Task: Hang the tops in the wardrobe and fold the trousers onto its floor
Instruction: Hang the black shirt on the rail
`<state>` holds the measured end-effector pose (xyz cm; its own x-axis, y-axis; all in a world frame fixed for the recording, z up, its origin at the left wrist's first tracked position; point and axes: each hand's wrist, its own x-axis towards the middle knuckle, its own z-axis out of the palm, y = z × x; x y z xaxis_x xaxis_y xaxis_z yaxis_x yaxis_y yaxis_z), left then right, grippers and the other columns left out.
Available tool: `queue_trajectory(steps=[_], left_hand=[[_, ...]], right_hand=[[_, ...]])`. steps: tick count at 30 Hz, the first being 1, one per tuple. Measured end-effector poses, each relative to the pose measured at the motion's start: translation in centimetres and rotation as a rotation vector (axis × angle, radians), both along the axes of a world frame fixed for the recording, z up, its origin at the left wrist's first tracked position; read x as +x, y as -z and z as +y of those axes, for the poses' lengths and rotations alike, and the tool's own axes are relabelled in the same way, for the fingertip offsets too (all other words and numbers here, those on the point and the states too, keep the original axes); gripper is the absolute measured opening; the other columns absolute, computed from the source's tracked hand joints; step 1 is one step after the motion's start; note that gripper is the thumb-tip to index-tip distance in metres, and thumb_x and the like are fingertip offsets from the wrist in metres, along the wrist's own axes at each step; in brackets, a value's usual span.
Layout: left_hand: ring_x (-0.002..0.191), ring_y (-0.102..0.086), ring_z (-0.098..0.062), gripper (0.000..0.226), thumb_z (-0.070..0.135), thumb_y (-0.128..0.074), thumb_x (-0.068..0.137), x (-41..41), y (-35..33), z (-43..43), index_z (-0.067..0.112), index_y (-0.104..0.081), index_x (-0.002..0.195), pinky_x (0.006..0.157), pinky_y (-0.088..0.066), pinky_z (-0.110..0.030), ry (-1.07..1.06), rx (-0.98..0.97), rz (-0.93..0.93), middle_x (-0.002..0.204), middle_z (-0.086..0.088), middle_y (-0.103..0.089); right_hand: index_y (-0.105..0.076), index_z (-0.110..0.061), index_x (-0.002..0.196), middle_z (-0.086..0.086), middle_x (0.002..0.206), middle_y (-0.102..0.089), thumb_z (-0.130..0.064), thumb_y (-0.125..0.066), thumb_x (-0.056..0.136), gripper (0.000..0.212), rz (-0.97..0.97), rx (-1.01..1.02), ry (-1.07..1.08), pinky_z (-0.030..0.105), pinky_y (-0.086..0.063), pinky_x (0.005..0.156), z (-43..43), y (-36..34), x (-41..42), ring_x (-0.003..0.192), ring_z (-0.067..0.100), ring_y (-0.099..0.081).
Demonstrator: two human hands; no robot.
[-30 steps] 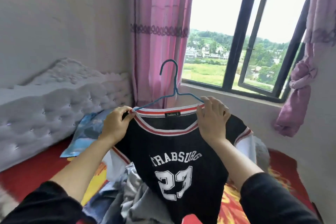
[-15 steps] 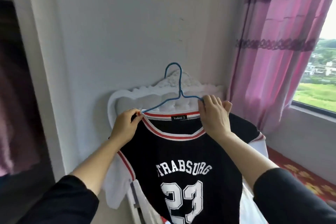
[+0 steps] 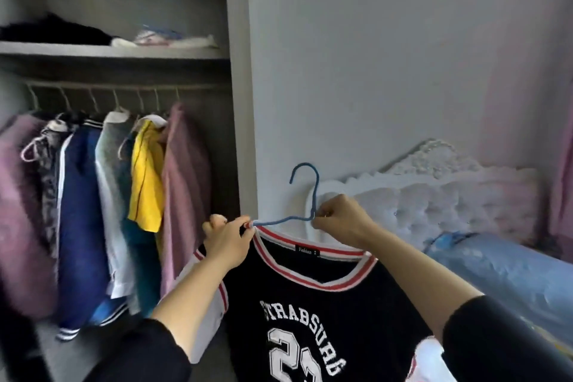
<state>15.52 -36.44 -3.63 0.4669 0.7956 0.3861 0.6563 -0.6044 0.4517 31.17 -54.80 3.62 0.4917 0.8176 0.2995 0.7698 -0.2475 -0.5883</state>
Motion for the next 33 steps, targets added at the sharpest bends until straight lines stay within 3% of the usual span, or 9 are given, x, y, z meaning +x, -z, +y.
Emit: queue_trajectory(steps=[3, 6, 9, 12, 16, 21, 25, 29, 33], left_hand=[[0.121, -0.041, -0.036, 0.033, 0.032, -0.039, 0.098, -1.4, -0.2, 3.9, 0.019, -0.056, 0.123, 0.094, -0.036, -0.035, 0.049, -0.101, 0.087, 0.124, -0.018, -0.055], [0.135, -0.034, -0.032, 0.056, 0.029, -0.042, 0.097, -2.2, -0.4, 7.3, 0.014, -0.028, 0.149, 0.107, -0.029, -0.035, 0.157, -0.298, 0.151, 0.145, -0.016, -0.04], [0.137, -0.036, -0.025, 0.065, 0.021, -0.043, 0.096, -2.2, -0.3, 10.7, 0.015, -0.013, 0.153, 0.106, -0.029, -0.028, 0.249, -0.418, 0.175, 0.153, -0.009, -0.033], [0.142, -0.03, -0.021, 0.067, 0.008, -0.039, 0.091, -1.6, -0.5, 13.8, 0.018, -0.016, 0.153, 0.112, -0.025, -0.026, 0.339, -0.464, 0.154, 0.157, -0.005, -0.025], [0.142, -0.028, -0.02, 0.069, 0.001, -0.035, 0.086, -0.8, -0.9, 18.9, 0.021, -0.024, 0.151, 0.114, -0.022, -0.028, 0.387, -0.441, 0.095, 0.154, -0.002, -0.032], [0.145, -0.022, -0.022, 0.06, 0.008, -0.041, 0.093, 0.9, -2.4, 26.6, 0.021, -0.029, 0.15, 0.119, -0.018, -0.038, 0.38, -0.276, 0.07, 0.156, -0.005, -0.03], [0.148, -0.003, -0.026, 0.064, 0.015, -0.046, 0.09, 1.8, -6.3, 32.8, 0.021, -0.026, 0.151, 0.119, -0.007, -0.038, 0.2, 0.07, 0.234, 0.16, -0.01, -0.011], [0.148, -0.005, -0.022, 0.06, 0.022, -0.05, 0.087, 1.5, -9.1, 37.3, 0.026, -0.036, 0.146, 0.118, 0.003, -0.038, 0.091, 0.338, 0.337, 0.158, -0.006, -0.02], [0.147, -0.012, -0.02, 0.051, 0.027, -0.051, 0.086, 1.4, -11.6, 41.2, 0.027, -0.048, 0.137, 0.118, 0.001, -0.038, 0.046, 0.532, 0.275, 0.154, -0.003, -0.03]], right_hand=[[-0.072, -0.009, 0.079, -0.003, 0.05, -0.051, -0.022, -0.063, 0.082, 0.015, -0.022, -0.097, -0.094, 0.025, -0.04, 0.049, 5.4, 0.2, -2.5, 0.044, 0.015, -0.044], [-0.07, -0.017, 0.075, -0.004, 0.045, -0.058, -0.018, -0.064, 0.082, 0.009, 0.03, -0.171, -0.204, 0.02, -0.047, 0.05, 9.7, -0.2, -4.4, 0.038, 0.011, -0.053], [-0.067, -0.012, 0.067, -0.007, 0.041, -0.058, -0.015, -0.064, 0.084, 0.018, 0.071, -0.202, -0.22, 0.012, -0.045, 0.05, 13.4, -0.8, -5.4, 0.037, 0.004, -0.053], [-0.069, 0.0, 0.068, 0.0, 0.051, -0.063, -0.012, -0.06, 0.085, 0.022, 0.06, -0.129, -0.141, 0.02, -0.053, 0.057, 17.4, -1.1, -5.6, 0.043, 0.008, -0.056], [-0.067, -0.002, 0.066, 0.004, 0.057, -0.061, -0.01, -0.059, 0.087, 0.023, 0.092, -0.01, -0.055, 0.025, -0.056, 0.058, 23.4, -0.8, -5.7, 0.047, 0.012, -0.057], [-0.067, 0.003, 0.072, 0.009, 0.065, -0.065, -0.01, -0.059, 0.086, 0.02, 0.072, 0.083, -0.005, 0.035, -0.059, 0.06, 32.2, -1.6, -5.2, 0.056, 0.021, -0.064], [-0.064, 0.001, 0.077, 0.008, 0.075, -0.067, -0.009, -0.058, 0.084, 0.013, 0.061, 0.166, 0.057, 0.036, -0.059, 0.062, 39.2, -4.2, -4.0, 0.065, 0.024, -0.066], [-0.06, -0.002, 0.08, 0.009, 0.085, -0.067, -0.013, -0.055, 0.088, 0.014, 0.048, 0.206, 0.113, 0.033, -0.051, 0.058, 45.2, -6.7, -2.9, 0.075, 0.026, -0.065], [-0.066, -0.005, 0.09, 0.006, 0.087, -0.065, -0.021, -0.055, 0.092, 0.02, 0.0, 0.255, 0.191, 0.029, -0.04, 0.062, 50.1, -8.5, -2.2, 0.076, 0.024, -0.058]])
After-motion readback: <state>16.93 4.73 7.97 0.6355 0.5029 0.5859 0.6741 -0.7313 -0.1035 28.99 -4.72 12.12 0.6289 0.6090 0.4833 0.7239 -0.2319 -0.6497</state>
